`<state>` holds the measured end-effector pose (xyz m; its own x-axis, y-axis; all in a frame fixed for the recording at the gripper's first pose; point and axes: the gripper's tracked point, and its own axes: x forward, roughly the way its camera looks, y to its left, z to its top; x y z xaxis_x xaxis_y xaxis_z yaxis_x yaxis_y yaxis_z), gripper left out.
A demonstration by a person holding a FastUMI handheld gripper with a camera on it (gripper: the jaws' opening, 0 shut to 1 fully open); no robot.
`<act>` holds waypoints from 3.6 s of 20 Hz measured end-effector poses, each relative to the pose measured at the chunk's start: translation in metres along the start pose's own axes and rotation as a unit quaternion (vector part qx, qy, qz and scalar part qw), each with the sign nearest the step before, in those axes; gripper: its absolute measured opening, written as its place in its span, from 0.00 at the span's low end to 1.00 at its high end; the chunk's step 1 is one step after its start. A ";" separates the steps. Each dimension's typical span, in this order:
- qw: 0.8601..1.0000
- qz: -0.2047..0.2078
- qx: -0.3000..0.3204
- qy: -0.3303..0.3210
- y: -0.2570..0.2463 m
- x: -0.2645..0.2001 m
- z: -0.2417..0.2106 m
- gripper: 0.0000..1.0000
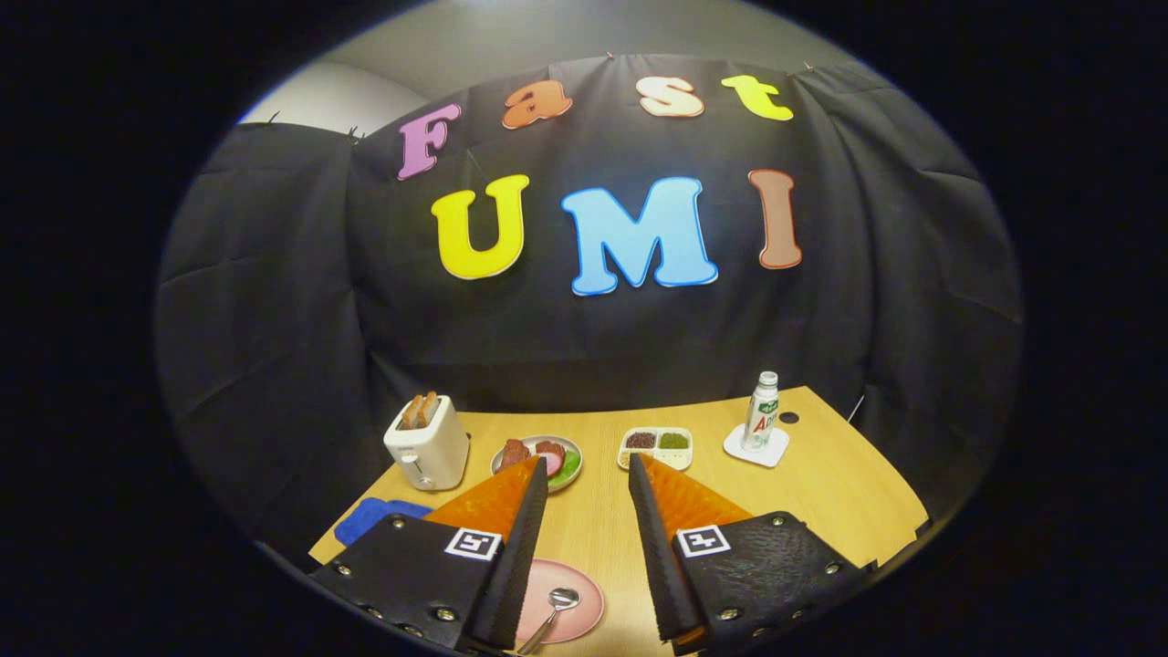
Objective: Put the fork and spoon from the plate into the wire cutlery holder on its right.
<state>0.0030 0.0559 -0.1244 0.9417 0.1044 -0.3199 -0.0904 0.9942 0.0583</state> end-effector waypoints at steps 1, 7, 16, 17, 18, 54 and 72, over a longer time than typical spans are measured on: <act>1.000 0.001 -0.002 0.009 0.002 0.002 -0.008 0.55; 0.993 0.016 0.017 0.119 0.017 0.021 -0.083 0.56; 0.948 0.028 0.066 0.309 0.042 0.028 -0.217 0.56; 0.943 0.028 0.068 0.325 0.043 0.028 -0.230 0.56; 0.937 0.028 0.069 0.341 0.046 0.028 -0.242 0.56; 0.918 -0.009 0.132 0.374 0.005 0.041 -0.251 0.03; 0.920 -0.154 0.154 0.326 -0.197 -0.011 -0.192 0.03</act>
<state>-0.0517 -0.1365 -0.3136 0.5030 -0.0886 -0.8597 0.3397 0.9350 0.1024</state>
